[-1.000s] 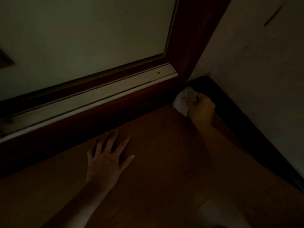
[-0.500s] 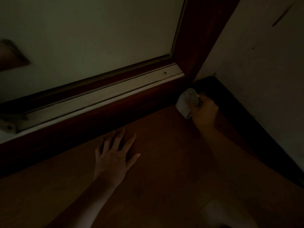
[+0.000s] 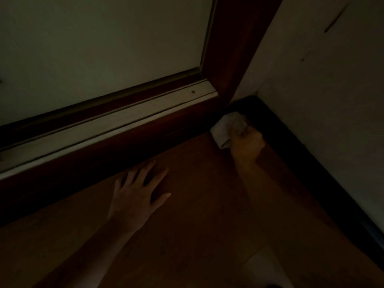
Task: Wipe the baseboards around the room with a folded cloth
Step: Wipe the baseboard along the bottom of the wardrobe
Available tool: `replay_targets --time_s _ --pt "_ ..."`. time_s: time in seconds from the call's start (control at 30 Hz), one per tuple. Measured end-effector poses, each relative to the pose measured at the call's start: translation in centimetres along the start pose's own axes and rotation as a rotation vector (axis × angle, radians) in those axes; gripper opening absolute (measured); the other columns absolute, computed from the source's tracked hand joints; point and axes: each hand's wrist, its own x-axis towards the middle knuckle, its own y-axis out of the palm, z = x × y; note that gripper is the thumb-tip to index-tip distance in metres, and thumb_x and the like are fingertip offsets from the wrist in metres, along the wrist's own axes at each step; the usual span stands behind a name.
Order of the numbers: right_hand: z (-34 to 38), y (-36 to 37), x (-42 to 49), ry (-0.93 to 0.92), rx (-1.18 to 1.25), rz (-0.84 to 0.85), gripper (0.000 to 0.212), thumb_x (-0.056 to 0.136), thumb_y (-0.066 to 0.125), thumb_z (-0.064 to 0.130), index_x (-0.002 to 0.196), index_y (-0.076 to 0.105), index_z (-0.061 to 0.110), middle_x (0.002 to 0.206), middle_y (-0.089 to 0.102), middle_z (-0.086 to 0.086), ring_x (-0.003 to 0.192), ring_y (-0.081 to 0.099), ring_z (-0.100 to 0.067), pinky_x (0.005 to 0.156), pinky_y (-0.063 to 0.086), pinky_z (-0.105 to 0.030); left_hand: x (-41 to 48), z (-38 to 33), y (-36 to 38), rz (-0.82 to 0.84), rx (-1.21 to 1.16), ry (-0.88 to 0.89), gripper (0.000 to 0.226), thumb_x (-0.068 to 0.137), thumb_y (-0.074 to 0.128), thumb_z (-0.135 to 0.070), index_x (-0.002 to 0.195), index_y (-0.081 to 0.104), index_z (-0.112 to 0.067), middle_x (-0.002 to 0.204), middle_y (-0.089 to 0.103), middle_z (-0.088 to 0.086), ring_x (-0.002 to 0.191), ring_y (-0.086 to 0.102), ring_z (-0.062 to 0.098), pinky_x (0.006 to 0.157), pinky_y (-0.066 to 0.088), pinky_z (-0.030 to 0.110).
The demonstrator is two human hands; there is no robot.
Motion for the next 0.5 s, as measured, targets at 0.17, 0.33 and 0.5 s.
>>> replay_targets --time_s 0.17,0.33,0.5 --pt "-0.4 -0.5 5.0 0.27 0.168 -0.214 0.048 0.092 0.07 0.031 0.056 0.041 0.018 0.061 0.046 0.006 0.054 0.046 -0.007 0.049 0.035 -0.02 -0.1 0.0 0.9 -0.023 -0.068 -0.017 0.067 0.096 0.02 -0.074 0.151 0.04 -0.041 0.16 0.034 0.0 0.144 0.032 0.027 0.104 0.039 0.058" --pt "0.3 1.0 4.8 0.303 0.324 -0.188 0.022 0.093 0.07 0.024 0.075 0.06 0.016 0.069 0.053 0.008 0.065 0.054 -0.007 0.059 0.05 -0.028 0.1 -0.2 0.7 -0.023 -0.065 -0.019 0.067 0.095 0.024 -0.074 0.147 0.047 -0.039 0.155 0.04 0.001 0.14 0.036 0.028 0.101 0.043 0.057" --pt "0.0 0.9 0.2 0.142 0.402 0.01 0.01 0.088 0.076 0.024 0.088 0.07 0.015 0.079 0.064 0.007 0.07 0.059 -0.002 0.067 0.056 -0.022 0.9 -0.5 0.3 -0.043 -0.059 0.023 0.064 0.093 0.032 -0.07 0.141 0.056 -0.035 0.147 0.048 0.001 0.13 0.043 0.028 0.096 0.046 0.057"
